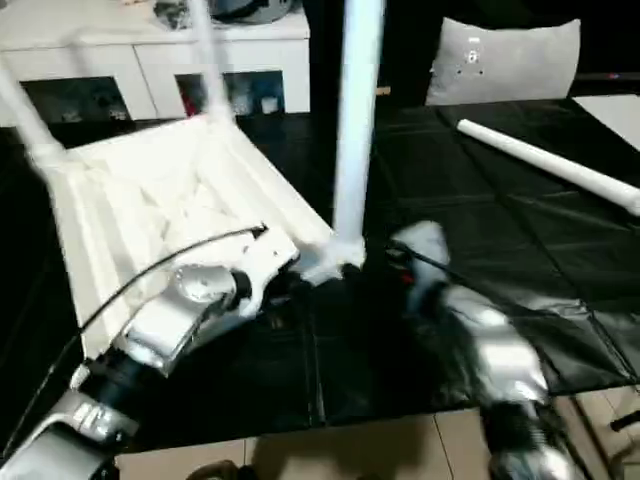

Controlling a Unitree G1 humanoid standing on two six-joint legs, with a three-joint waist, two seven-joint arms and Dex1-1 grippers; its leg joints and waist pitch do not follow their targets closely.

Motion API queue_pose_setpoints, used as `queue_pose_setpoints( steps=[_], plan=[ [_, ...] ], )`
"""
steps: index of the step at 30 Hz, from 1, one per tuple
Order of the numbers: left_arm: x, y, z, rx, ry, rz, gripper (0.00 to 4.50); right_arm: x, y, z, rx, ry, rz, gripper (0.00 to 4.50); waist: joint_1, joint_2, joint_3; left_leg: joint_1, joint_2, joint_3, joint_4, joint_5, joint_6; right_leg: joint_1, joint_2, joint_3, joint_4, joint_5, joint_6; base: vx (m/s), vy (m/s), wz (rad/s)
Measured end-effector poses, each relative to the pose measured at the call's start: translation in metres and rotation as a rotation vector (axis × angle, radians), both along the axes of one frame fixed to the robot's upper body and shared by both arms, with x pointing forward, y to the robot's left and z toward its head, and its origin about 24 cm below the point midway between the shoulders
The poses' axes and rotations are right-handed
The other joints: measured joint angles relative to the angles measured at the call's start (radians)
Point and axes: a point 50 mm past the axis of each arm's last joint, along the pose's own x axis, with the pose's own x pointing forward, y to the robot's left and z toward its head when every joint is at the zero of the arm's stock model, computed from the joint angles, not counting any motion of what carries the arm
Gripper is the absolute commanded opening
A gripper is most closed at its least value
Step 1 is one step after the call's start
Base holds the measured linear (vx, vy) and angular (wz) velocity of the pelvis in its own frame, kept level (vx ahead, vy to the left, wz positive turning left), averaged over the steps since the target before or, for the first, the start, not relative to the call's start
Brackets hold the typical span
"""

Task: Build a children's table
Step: Rotate table base

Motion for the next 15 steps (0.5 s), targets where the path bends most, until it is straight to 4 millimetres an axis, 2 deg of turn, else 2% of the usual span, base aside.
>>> queue_pose_setpoints(
  steps=[3,5,10,13,14,15],
  plan=[
    [0.0,-0.003,0.005,-0.068,-0.005,0.0,0.66,-0.007,0.003,0.004,0.017,-0.004,0.021,4.5,0.01,0.0,0.0,-0.001,0.0,0.0,0.0,0.0,0.0,0.0,0.0,-0.001,0.0,-0.001,0.001,0.0,0.0,0.0],
    [0.003,-0.005,0.019,-0.12,-0.063,0.0,0.89,-0.011,0.006,0.004,0.025,0.014,0.047,4.5,0.014,0.0,0.0,-0.001,0.0,0.0,0.0,-0.001,0.001,0.0,0.0,-0.001,-0.001,-0.001,0.001,0.0,0.0,0.0],
    [0.013,0.007,0.049,-0.189,-0.166,0.042,0.89,-0.017,0.024,0.001,-0.005,0.05,0.172,4.5,0.018,0.001,0.0,0.0,0.0,0.0,0.0,0.0,0.001,0.001,-0.001,-0.001,0.0,0.0,0.001,0.0,0.0,0.0],
    [0.02,0.036,0.06,-0.13,-0.199,0.134,0.89,-0.014,0.036,0.001,-0.026,0.062,0.206,4.5,0.007,0.002,0.0,0.0,0.0,-0.001,0.0,0.0,0.001,0.001,0.0,-0.001,0.0,0.0,0.003,0.0,0.0,0.0],
    [0.021,0.044,0.063,-0.12,-0.206,0.16,0.73,-0.013,0.038,0.002,-0.029,0.062,0.212,4.5,0.008,0.003,0.0,0.0,0.0,-0.001,0.0,0.0,0.001,0.001,0.0,-0.001,0.0,0.0,0.003,0.0,0.0,0.0],
    [0.022,0.06,0.066,-0.087,-0.217,0.196,0.73,-0.01,0.043,0.003,-0.039,0.088,0.231,4.5,0.004,0.003,0.0,0.0,0.0,-0.001,0.0,0.0,0.0,0.0,0.0,-0.001,0.0,0.0,0.003,0.0,0.0,0.0]
  ],
)
